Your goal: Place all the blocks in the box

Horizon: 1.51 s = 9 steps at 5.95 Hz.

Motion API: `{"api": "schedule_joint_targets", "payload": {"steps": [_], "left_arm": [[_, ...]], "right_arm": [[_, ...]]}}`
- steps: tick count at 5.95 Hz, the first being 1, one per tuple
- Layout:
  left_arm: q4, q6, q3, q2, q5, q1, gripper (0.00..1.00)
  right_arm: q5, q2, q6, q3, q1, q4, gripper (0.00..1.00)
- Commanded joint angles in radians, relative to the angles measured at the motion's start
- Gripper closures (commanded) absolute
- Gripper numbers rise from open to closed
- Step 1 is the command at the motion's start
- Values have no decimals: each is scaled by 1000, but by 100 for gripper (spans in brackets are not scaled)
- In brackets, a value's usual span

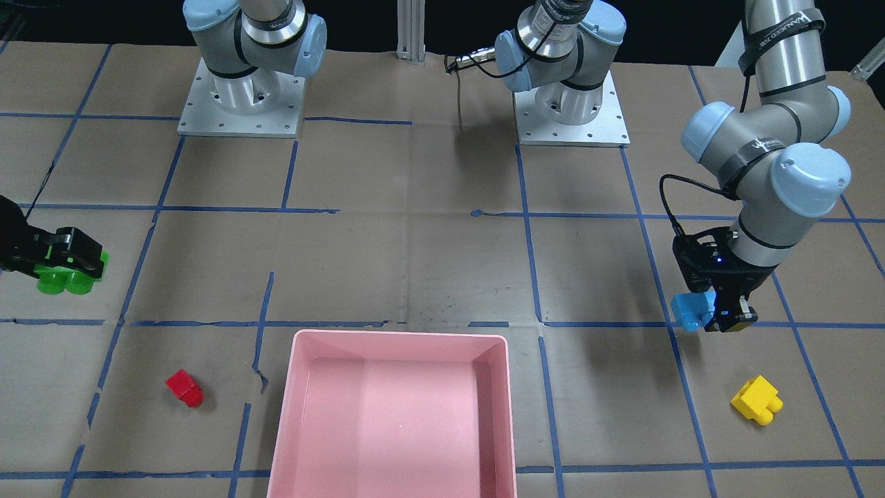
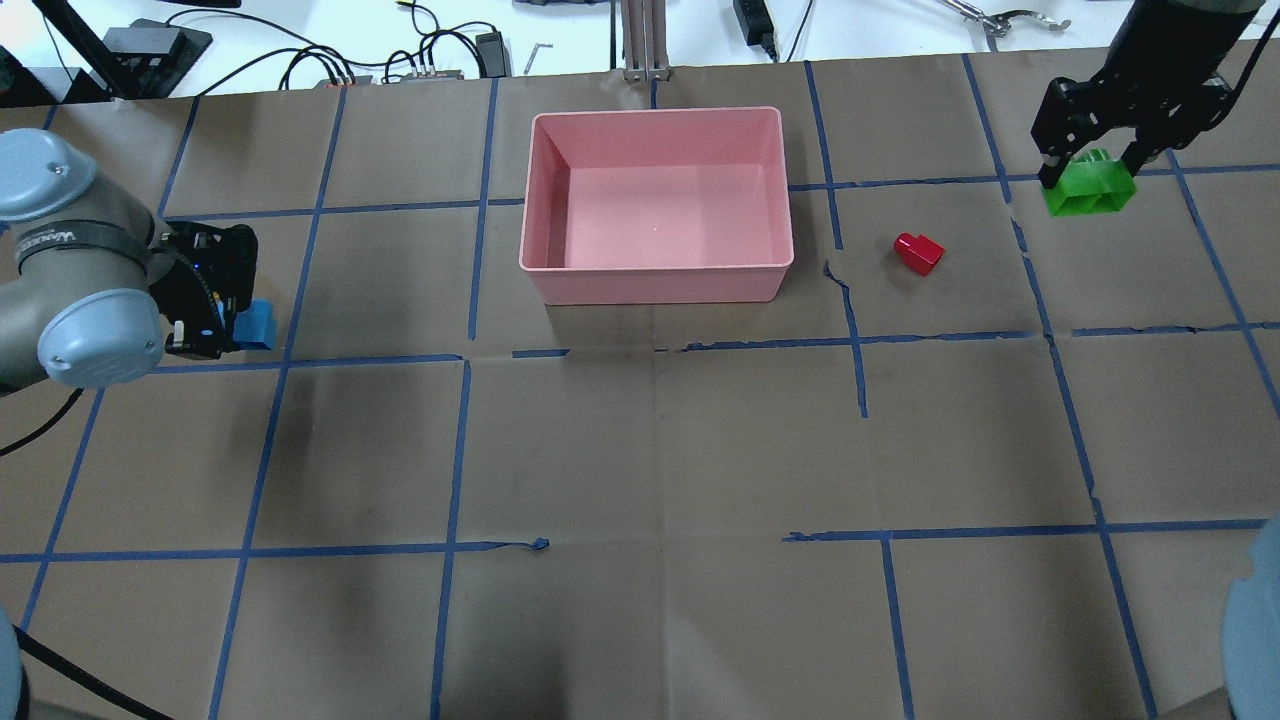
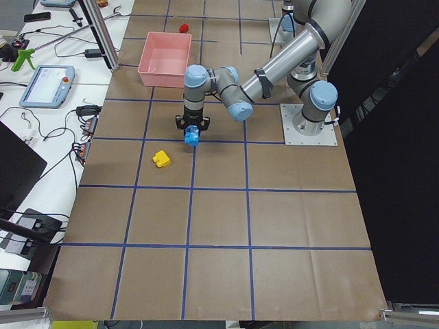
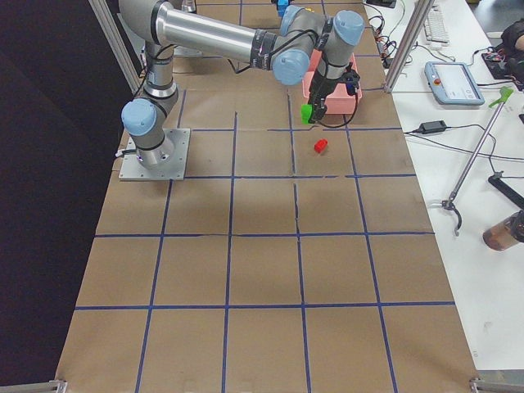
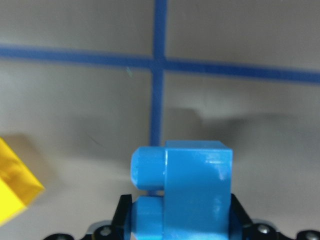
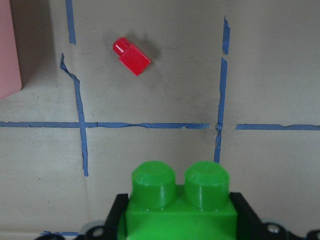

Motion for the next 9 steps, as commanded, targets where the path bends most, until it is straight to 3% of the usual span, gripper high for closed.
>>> {"api": "schedule_joint_targets", "payload": {"steps": [1,3,6,9], "left_arm": [[-105,-207,182,-21,-1,-178,79],[-215,-447,374,-107,4,-346,79],[-217,-544,684,-365,-1,-544,79],[-206,-723,714,-471,7,-654,76]], "right_arm": [[0,1,0,0,-1,1,63],[0,2,0,2,-1,1,63],[2,1,0,4,-1,1,63],[2,2,0,4,1,1,63]]}}
